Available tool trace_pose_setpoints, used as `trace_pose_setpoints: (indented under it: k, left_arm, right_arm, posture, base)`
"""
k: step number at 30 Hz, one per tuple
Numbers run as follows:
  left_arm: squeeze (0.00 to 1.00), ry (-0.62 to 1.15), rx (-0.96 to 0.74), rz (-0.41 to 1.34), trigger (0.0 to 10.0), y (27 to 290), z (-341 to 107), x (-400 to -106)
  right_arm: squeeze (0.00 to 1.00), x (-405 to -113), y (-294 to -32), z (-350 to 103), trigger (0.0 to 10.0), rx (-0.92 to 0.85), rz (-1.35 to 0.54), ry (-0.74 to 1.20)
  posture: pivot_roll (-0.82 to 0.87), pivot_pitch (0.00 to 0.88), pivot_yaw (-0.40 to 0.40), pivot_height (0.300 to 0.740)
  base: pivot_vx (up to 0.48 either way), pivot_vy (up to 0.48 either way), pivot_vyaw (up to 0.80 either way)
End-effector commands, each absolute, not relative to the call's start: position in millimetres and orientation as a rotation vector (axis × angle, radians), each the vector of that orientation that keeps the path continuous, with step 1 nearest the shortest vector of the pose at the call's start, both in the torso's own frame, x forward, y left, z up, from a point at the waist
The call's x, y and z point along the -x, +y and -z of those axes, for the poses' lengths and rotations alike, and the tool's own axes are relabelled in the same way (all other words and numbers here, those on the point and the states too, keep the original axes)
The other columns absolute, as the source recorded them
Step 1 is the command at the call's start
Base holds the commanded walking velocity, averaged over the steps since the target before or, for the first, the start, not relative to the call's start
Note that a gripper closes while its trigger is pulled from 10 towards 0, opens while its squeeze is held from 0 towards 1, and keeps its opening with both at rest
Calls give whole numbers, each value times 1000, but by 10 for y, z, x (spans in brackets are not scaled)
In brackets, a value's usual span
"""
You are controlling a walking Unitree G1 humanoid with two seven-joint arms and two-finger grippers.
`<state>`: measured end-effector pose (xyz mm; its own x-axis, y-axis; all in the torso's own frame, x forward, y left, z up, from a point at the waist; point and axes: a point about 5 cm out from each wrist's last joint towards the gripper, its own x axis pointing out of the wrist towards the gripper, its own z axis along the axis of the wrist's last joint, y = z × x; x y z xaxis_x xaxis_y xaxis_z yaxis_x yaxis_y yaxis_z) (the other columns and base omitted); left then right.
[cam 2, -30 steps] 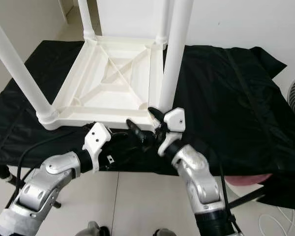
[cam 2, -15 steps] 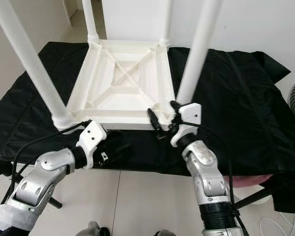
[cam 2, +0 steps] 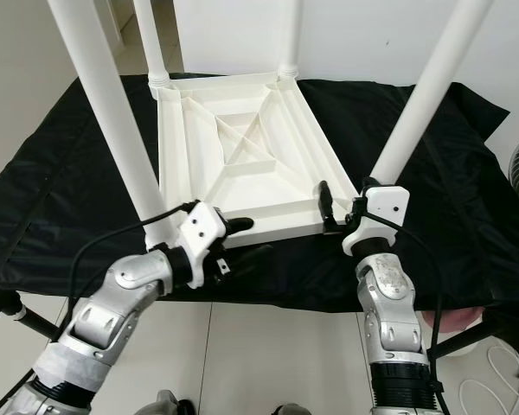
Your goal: Building children table
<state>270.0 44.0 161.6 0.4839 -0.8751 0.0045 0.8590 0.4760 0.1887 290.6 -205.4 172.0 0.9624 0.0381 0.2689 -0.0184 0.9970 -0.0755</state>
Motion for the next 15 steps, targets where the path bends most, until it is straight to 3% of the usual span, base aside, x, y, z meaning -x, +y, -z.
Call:
trace_pose_setpoints:
  k: [1,6,10,11,15]
  left_arm:
    - [0,-110,-166,950,10000,479,-1607,-2745]
    - [0,-102,-175,943,10000,535,-1567,-2723]
    - [0,-98,-181,938,10000,555,-1553,-2717]
    - [0,-80,-211,918,10000,600,-1490,-2697]
    - [0,-52,-240,896,10000,618,-1431,-2699]
  right_arm:
    - [0,-2900,-2122,-1649,10000,71,20,-244]
    - [0,-2921,-1801,-1642,10000,21,-115,-255]
    - [0,-2925,-1748,-1633,10000,14,-139,-251]
    - [0,-2925,-1595,-1617,10000,-6,-212,-247]
    - [0,-2913,-1501,-1613,10000,-16,-264,-247]
  posture:
    - [-118,80,53,740]
    - [-98,80,42,740]
    - [-98,80,42,740]
    - [-86,82,37,740]
    - [-78,82,30,740]
  base:
    - [0,0,0]
    - [0,0,0]
    - [0,0,0]
    - [0,0,0]
    - [0,0,0]
